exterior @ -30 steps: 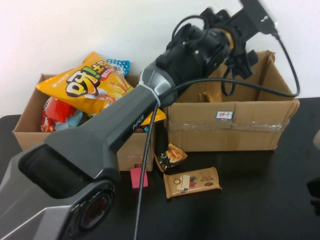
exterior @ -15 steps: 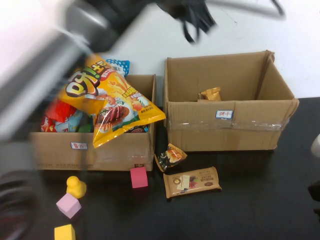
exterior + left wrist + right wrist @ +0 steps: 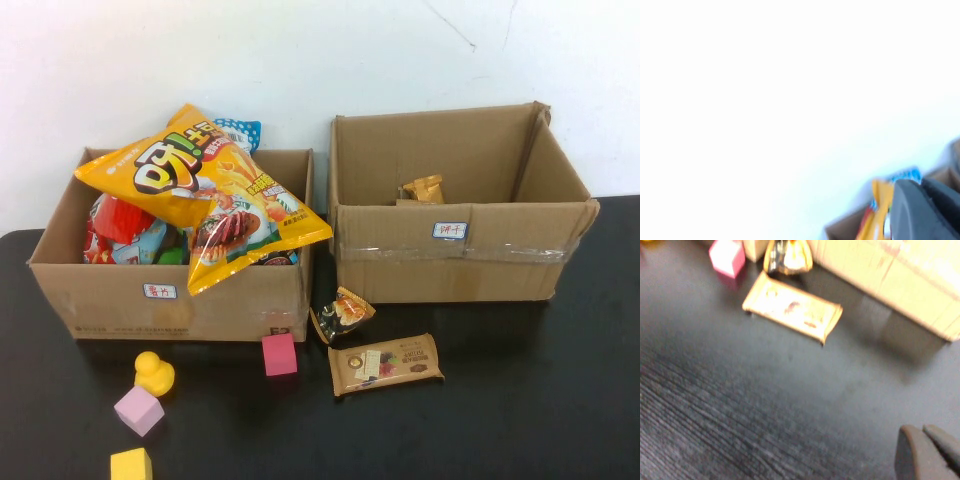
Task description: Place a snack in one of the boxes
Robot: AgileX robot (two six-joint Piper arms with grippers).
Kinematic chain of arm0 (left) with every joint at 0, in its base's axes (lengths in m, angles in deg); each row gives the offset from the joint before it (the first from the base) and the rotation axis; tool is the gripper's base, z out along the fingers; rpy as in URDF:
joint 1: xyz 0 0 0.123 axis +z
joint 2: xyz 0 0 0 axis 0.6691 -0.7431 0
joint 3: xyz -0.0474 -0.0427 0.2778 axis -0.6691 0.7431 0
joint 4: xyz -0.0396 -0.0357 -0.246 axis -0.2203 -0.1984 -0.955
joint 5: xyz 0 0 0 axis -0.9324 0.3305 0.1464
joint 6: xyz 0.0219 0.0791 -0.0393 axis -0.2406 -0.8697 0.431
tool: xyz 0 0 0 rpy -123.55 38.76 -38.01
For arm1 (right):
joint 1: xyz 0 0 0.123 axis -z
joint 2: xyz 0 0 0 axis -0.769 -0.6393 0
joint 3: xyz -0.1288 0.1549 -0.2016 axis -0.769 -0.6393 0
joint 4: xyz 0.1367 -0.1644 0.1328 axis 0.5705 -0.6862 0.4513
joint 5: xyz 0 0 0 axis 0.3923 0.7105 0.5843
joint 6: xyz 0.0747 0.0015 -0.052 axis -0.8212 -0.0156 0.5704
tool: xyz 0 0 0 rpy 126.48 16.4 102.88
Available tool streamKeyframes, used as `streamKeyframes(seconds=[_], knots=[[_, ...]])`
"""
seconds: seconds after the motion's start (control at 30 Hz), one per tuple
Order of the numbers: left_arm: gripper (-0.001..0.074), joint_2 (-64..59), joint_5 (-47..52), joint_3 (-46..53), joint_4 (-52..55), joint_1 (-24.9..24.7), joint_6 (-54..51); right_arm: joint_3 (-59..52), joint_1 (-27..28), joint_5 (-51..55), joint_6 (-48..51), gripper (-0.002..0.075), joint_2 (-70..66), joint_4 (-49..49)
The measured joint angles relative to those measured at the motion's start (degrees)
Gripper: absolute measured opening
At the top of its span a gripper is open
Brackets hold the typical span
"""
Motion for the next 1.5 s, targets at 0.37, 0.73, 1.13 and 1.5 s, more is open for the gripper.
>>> streamKeyframes(seconds=[0.37,0.73,1.13,1.5], knots=[[0.0,26.3,-22.5,49.3,0.1,0.0,19.9,-1.1,0.0,0.1,0.8,0.0001,9.8,3.1],[-0.0001,34.7,-48.8,81.9,1.0,0.0,29.4,-6.4,0.0,4.7,1.9,0.0001,10.9,3.9],[-0.0001,34.8,-54.9,90.6,1.7,0.0,29.8,-6.4,0.0,8.1,1.0,0.0001,10.9,5.5],[-0.0001,35.2,-54.7,95.6,1.8,0.0,29.9,-6.4,0.0,8.5,0.9,0.0001,10.9,5.6]])
